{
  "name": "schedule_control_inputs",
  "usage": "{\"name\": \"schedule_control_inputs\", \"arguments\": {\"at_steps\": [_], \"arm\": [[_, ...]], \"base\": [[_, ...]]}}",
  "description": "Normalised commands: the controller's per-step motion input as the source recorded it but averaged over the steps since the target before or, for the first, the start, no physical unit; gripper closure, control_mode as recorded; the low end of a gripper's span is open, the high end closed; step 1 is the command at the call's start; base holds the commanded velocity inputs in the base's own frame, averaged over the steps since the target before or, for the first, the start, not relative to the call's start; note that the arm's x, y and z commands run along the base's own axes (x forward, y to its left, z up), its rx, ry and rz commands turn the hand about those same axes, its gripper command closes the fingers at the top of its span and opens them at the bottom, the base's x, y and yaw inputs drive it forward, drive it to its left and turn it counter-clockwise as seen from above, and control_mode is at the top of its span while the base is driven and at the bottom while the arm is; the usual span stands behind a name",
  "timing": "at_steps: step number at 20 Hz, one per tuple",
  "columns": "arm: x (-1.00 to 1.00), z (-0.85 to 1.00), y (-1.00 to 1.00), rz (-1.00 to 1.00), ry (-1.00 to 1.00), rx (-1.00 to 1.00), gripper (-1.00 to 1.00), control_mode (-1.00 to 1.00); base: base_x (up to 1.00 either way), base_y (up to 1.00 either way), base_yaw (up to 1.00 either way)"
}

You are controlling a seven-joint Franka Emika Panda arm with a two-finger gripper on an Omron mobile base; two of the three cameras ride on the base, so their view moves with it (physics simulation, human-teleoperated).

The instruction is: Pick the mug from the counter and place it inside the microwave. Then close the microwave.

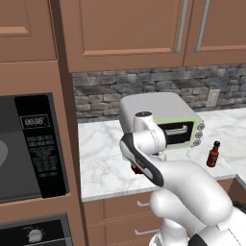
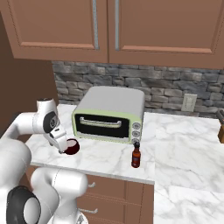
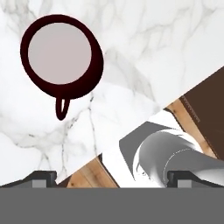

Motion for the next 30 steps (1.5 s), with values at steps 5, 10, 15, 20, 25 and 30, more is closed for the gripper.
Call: {"name": "schedule_control_inputs", "arguments": {"at_steps": [5,10,15,20,25,30], "arm": [[0.07,-0.08,0.0,0.0,0.0,0.0,-1.0,-1.0],[0.09,0.0,0.01,0.0,-0.03,0.0,-1.0,-1.0],[0.03,0.0,0.01,0.0,-0.05,0.0,-1.0,-1.0],[0.02,0.0,0.0,0.0,-0.04,0.0,-1.0,-1.0],[0.12,-0.19,0.0,0.0,0.0,0.0,-1.0,-1.0],[0.25,-0.18,0.07,0.0,0.0,0.0,-1.0,-1.0]], "base": [[0.0,0.0,0.0],[0.0,0.0,0.0],[0.0,0.0,0.0],[0.0,0.0,0.0],[0.0,0.0,0.0],[0.0,0.0,0.0]]}}
